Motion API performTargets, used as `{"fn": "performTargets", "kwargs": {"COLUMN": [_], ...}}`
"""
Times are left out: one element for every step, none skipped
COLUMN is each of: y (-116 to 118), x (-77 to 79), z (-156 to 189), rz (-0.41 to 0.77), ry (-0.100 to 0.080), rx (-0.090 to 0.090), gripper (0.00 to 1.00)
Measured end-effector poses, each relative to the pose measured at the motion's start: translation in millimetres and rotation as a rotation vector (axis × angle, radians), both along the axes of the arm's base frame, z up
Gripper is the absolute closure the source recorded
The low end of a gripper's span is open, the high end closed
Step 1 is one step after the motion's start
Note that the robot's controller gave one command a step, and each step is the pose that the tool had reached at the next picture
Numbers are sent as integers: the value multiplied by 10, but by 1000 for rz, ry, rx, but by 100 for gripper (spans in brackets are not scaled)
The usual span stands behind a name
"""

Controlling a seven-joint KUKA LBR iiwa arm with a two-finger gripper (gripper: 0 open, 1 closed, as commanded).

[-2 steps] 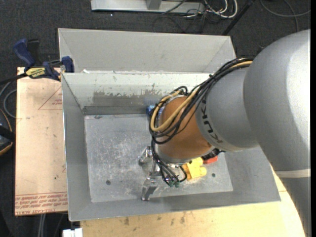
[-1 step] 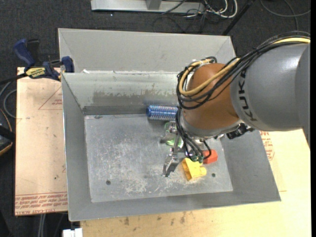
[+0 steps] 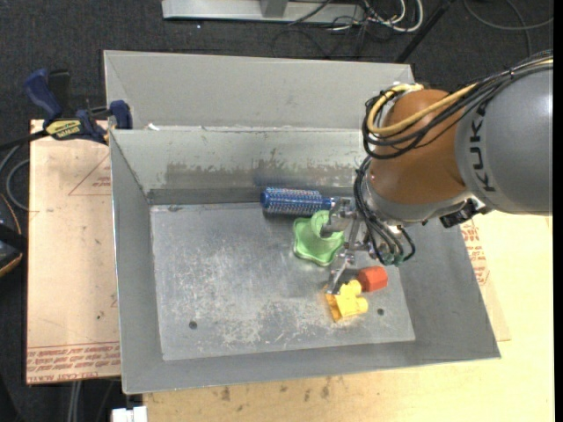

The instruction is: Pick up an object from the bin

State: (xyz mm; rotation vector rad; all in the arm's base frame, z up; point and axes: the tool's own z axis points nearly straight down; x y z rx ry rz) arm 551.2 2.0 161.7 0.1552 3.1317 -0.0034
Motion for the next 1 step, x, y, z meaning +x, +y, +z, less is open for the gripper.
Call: {"fn": "performTargets", "kwargs": {"y": [193], "x": [65], "z": [270], "rz": [-76], "ry": [2], "rx": [4], "gripper": [0]}}
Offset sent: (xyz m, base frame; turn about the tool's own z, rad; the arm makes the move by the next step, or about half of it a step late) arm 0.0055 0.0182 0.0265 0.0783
